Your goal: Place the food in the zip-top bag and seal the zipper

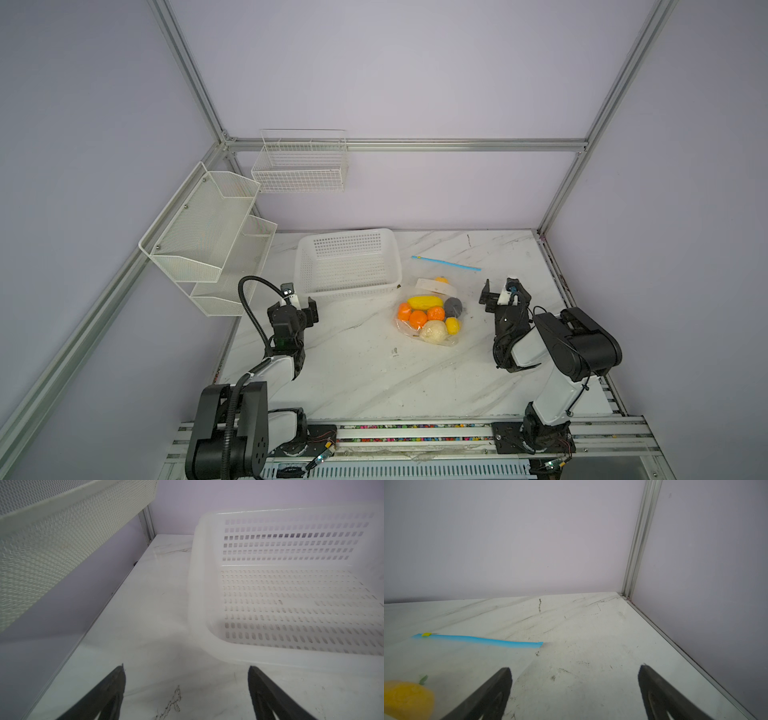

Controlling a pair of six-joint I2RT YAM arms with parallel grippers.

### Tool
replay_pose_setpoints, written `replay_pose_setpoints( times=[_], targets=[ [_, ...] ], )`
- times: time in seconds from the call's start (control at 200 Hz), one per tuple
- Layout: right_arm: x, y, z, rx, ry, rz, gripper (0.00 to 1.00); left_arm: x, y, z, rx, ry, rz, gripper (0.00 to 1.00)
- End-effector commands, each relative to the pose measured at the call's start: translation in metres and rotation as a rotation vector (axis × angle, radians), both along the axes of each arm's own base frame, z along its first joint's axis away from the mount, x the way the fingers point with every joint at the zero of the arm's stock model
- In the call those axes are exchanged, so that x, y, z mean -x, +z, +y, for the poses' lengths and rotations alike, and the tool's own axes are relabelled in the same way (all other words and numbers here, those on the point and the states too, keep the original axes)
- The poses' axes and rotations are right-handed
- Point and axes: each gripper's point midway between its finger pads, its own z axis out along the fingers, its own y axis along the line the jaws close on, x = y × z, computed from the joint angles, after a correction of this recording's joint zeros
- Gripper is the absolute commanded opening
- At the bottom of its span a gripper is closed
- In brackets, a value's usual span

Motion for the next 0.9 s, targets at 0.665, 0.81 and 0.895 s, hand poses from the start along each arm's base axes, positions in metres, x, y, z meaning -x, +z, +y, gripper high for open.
replay_pose_setpoints(
  times=[0.665,0.81,0.895],
  targets=[
    [-0.024,0.01,-0.019,-0.086,-0.095,-0.014,0.97,-0.038,-0.003,-0.01,0.047,-0.069,-0.136,0.98],
    [-0.026,0.009,-0.018,-0.088,-0.091,-0.01,0.97,-0.039,-0.002,-0.011,0.045,-0.073,-0.14,1.0],
    [-0.026,0.008,-0.018,-0.09,-0.086,-0.006,0.97,-0.041,-0.003,-0.01,0.043,-0.069,-0.135,1.0]
  ],
)
